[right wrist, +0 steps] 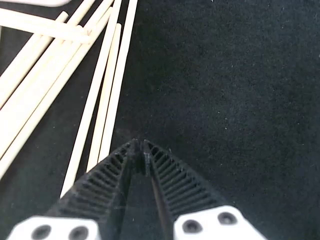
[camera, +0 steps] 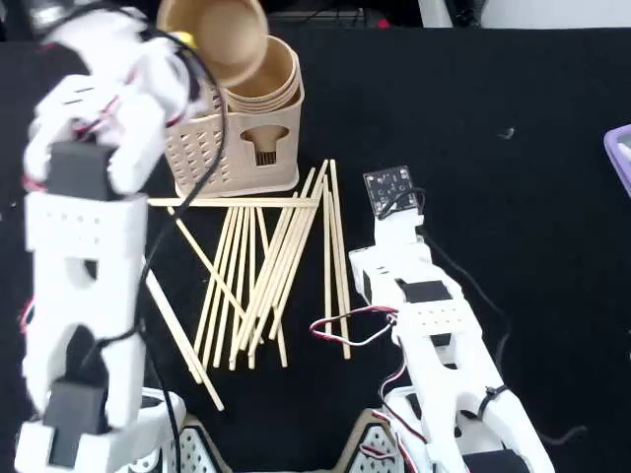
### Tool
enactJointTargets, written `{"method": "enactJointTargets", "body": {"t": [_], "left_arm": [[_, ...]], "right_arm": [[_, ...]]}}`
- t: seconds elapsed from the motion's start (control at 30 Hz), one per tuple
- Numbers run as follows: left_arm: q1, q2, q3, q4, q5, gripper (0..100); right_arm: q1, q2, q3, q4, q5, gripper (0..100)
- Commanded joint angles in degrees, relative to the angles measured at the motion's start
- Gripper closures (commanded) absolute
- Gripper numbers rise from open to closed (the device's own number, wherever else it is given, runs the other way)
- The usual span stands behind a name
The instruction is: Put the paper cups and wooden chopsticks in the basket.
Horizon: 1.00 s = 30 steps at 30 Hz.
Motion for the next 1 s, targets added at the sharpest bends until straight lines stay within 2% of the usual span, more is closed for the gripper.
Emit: {"method": "enactJointTargets", "body": {"t": [0.0,0.4,0.6,0.67,0.8,0.97], "left_arm": [[0.92,1.76,-1.01,-0.88,0.62,97],[3.12,6.86,-1.01,-0.62,0.09,97],[4.88,8.88,-1.01,-0.62,-6.07,97],[4.79,8.97,-1.01,-0.62,-6.15,93],[4.79,8.97,-1.01,-0.70,-5.89,79],[4.79,9.14,-3.30,-0.79,-5.89,80]], "right_arm": [[0.62,-1.36,-0.57,-1.41,-0.53,98.7],[0.53,-1.36,-0.57,-1.41,-0.53,98.7],[0.53,-1.36,-0.48,-1.41,-0.53,98.7],[0.53,-1.36,-0.48,-1.41,-0.53,98.7],[0.53,-1.36,-0.48,-1.41,-0.53,98.7],[0.53,-1.36,-0.48,-1.41,-0.53,98.7]]}}
